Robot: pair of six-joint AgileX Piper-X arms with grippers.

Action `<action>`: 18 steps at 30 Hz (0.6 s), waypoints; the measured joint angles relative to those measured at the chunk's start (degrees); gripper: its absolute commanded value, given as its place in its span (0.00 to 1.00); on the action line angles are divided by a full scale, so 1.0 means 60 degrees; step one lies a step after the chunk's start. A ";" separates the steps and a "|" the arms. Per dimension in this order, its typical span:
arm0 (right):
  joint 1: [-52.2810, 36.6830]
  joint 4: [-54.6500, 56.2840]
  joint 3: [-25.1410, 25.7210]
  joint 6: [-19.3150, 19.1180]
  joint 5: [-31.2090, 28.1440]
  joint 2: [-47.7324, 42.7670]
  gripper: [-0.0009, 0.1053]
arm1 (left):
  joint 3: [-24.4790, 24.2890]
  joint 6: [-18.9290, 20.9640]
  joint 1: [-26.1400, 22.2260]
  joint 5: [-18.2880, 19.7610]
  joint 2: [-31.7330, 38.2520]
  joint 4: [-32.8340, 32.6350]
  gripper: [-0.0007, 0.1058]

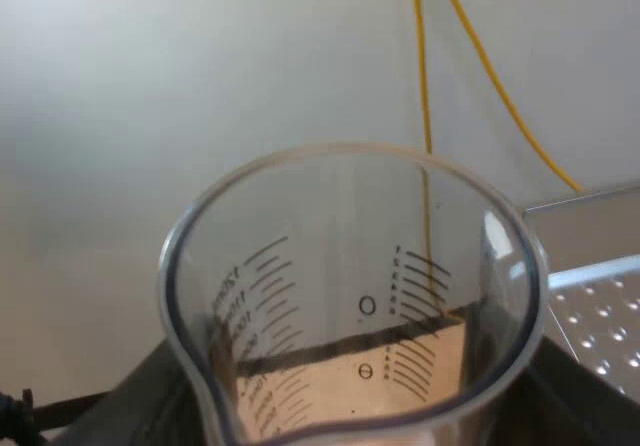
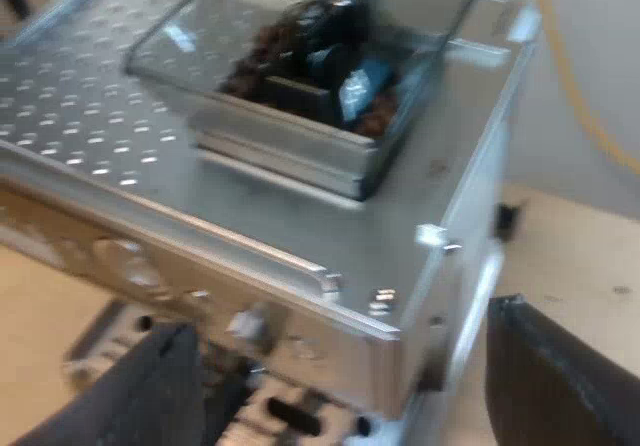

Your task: Pour the beans into the coffee machine

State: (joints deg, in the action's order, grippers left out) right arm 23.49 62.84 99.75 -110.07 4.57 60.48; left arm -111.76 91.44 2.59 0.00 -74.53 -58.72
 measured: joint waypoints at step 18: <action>0.0000 0.0067 -0.0023 0.0150 0.3221 0.0069 0.59 | 0.4806 0.0596 0.0000 0.0107 0.2516 0.1321 0.28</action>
State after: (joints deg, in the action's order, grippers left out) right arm 23.49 63.24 99.61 -109.17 23.89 60.90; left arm -82.93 95.01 2.59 0.64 -59.43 -50.79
